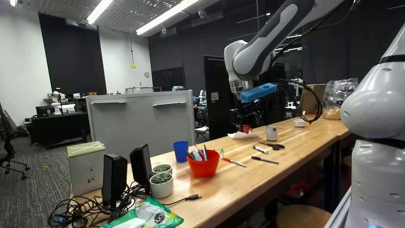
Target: Remove one pencil from the cup, then put the cup upright
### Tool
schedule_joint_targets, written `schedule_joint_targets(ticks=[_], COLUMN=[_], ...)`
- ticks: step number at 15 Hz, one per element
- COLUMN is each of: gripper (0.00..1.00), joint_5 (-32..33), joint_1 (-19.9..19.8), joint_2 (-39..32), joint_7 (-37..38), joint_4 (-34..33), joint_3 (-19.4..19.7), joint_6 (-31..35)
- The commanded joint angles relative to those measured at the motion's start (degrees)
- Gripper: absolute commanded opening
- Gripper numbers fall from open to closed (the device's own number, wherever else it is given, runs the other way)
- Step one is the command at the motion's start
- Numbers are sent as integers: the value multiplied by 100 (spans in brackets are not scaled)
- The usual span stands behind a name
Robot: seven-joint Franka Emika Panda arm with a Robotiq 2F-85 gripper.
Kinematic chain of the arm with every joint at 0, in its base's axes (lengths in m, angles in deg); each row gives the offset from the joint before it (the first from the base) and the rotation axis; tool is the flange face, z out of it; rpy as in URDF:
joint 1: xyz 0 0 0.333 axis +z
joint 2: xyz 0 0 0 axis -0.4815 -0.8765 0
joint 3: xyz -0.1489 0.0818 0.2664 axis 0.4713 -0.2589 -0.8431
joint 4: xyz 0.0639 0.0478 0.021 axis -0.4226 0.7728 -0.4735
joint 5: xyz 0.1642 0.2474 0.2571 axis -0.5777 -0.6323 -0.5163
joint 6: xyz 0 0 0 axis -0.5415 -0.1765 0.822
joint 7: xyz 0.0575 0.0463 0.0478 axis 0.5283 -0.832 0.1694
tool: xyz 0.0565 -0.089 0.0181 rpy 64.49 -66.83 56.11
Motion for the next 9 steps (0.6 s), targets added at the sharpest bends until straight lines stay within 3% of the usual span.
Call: schedule_joint_targets(ticks=[1,9], gripper=[100,100], joint_5=[60,-303], joint_1=[122,346], joint_2=[-11,-13], joint_7=[45,407], joint_4=[-10,21], joint_3=[119,27], joint_6=[-24,4])
